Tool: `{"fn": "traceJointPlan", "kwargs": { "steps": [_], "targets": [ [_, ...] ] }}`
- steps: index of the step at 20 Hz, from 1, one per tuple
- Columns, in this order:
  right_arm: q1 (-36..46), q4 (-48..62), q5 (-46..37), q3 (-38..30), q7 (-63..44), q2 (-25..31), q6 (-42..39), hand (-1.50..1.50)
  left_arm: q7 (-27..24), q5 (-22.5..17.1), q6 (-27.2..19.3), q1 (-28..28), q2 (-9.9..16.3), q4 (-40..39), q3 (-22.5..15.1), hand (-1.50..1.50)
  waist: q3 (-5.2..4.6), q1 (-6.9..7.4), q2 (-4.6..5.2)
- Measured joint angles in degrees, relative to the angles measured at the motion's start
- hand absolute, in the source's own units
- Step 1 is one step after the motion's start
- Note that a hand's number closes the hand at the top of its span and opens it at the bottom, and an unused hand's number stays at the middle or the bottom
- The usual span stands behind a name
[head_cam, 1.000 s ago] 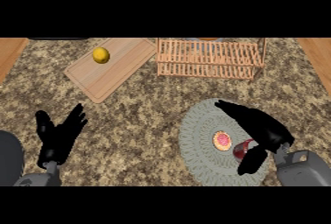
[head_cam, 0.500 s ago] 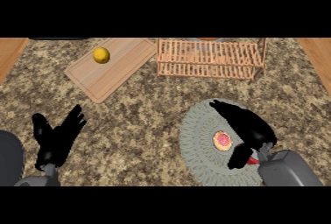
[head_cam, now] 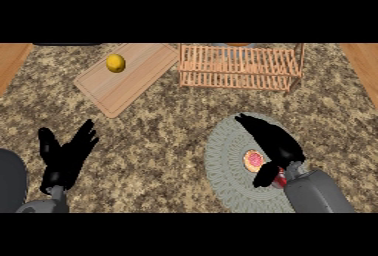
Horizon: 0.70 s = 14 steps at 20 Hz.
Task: Pick the cupcake from the placemat and place it in the tiered shelf
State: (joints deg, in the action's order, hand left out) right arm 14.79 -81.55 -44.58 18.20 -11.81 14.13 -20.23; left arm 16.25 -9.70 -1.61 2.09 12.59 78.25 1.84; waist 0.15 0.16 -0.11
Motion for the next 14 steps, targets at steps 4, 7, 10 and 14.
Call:
{"fn": "traceJointPlan", "kwargs": {
  "steps": [4,7,10,14],
  "targets": [
    [1.25,2.88,-2.13,-0.68,1.69,-2.62,1.04,-1.50,0.15,0.66,0.20,-0.29,-0.85,0.52,0.52,0.00,-0.03,0.01,-0.03],
    [1.54,4.81,-3.42,-0.35,4.20,-2.77,0.63,1.50,-0.95,0.72,1.29,-0.25,-0.73,-0.41,1.32,0.00,-0.11,-0.02,-0.12],
    [2.24,5.66,-6.10,4.02,7.28,-0.59,-2.46,1.50,-0.69,1.08,0.99,0.57,-0.92,-1.03,1.33,0.00,-0.14,0.10,-0.20],
    [1.32,6.22,-7.11,4.62,10.54,-1.34,-2.31,1.50,-0.61,1.35,1.25,0.46,-1.02,-0.74,1.82,0.00,-0.42,0.01,-0.46]
  ]
}}
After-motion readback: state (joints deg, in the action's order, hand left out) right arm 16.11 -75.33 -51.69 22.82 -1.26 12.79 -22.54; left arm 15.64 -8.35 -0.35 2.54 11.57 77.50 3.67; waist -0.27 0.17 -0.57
